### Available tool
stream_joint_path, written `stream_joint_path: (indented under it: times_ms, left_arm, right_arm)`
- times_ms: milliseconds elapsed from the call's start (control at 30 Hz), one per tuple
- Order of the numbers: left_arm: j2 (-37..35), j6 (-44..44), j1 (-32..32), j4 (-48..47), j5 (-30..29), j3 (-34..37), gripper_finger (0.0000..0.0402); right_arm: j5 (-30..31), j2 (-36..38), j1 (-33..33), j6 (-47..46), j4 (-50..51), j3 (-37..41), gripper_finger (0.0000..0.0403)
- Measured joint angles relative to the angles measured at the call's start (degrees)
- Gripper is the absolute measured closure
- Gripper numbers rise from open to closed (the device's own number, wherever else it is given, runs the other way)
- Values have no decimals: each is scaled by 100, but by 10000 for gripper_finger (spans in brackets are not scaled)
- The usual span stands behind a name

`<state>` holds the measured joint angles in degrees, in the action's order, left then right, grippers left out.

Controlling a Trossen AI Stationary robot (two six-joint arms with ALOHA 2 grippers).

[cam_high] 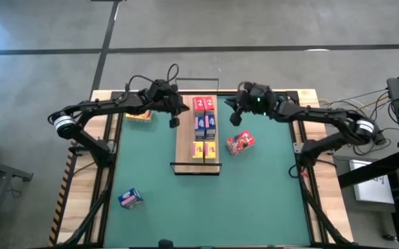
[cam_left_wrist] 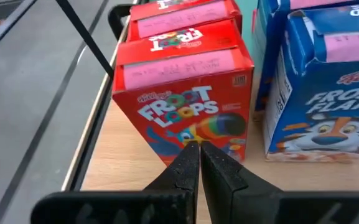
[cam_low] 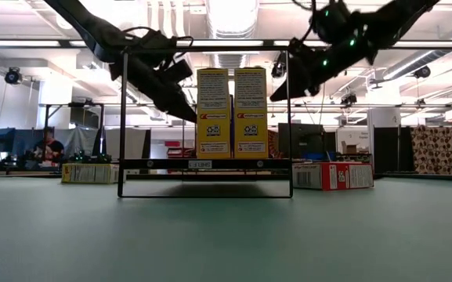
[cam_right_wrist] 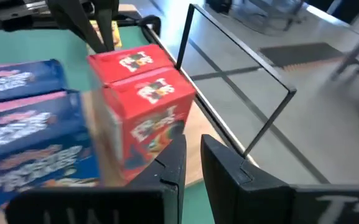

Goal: Stack cereal on shelf
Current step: Put the top red cereal box on the shelf aligned with the other red cereal box

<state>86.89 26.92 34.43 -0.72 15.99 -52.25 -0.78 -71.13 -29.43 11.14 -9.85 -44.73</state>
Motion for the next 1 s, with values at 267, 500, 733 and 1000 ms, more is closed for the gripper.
stream_joint_path:
  times_ms: [267, 500, 733, 1000]
  left_arm:
    - [0, -26, 33, 329, -52, -17, 401]
    - [0, -26, 69, 550, -692, -19, 401]
    - [7, -26, 107, 608, -946, -19, 401]
    - [277, 47, 107, 1027, -946, -24, 401]
  right_arm:
    - [-2212, -995, -1339, 245, -1278, -218, 365]
    - [-2448, -2149, -1492, 591, -1293, -1041, 365]
    - [-3036, -2790, -1487, 689, -1296, -1725, 365]
    - [-3548, -2918, -1485, 898, -852, -2077, 365]
